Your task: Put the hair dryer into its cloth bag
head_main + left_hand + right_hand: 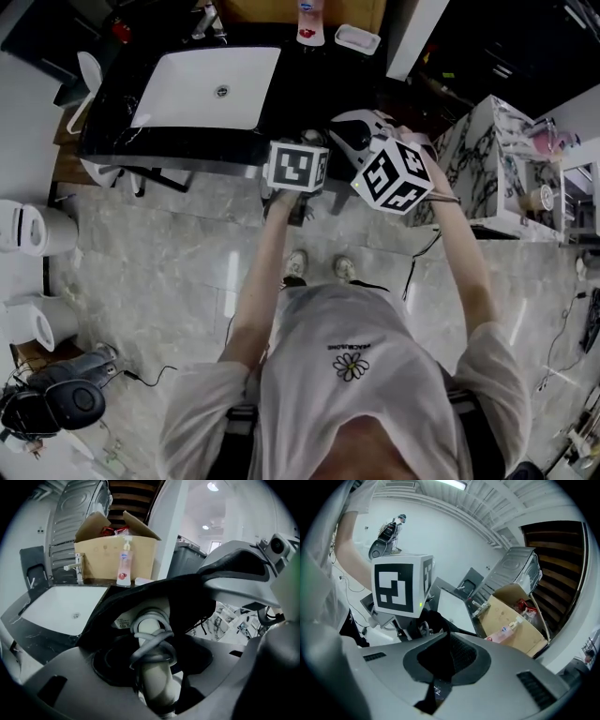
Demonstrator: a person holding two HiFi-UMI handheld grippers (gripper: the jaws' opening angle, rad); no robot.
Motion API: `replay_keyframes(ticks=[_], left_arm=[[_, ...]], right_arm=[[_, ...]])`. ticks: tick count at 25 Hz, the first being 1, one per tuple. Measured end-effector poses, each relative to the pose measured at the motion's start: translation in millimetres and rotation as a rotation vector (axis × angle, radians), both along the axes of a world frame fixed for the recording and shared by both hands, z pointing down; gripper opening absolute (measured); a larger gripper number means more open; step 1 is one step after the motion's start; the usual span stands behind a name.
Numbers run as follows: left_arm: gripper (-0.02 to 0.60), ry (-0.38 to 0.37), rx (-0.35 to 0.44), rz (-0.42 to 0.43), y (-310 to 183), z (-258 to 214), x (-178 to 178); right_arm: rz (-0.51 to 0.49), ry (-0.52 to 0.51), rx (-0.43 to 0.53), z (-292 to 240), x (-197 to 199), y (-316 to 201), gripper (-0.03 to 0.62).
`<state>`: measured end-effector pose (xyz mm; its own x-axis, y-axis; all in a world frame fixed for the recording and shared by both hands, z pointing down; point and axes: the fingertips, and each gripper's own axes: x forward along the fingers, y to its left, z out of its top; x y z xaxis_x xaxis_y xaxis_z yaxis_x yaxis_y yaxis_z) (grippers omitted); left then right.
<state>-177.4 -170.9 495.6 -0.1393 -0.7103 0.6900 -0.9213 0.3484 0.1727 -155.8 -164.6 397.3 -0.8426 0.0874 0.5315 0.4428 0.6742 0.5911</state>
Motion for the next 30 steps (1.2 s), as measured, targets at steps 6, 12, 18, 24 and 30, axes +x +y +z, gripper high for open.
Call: replay_keyframes(ticks=[6,12,18,24,30], left_arm=[[0.261,0.006,-0.021,0.015,-17,1,-12],[0.261,0.025,-0.027,0.022,-27,5,-20],[0.261,0.043,-0.031,0.019,-32,9,-25],[0.261,0.023,-0.026,0.015,-37,4,-31],[0.261,0.051,-0.035,-0.011,-43,8,-38]], right_arm=[[0.011,-0.011,0.015,2,3,-11,0.021],[0.01,-0.025,0.011,0,5,-13,0.021],[0.022,-0.03,0.012,0,6,-14,0.021],[0.028,-0.017,-0.002,7,11,-13,0.021],[0.018,-0.015,-0.04,9,12,-5,0.021]])
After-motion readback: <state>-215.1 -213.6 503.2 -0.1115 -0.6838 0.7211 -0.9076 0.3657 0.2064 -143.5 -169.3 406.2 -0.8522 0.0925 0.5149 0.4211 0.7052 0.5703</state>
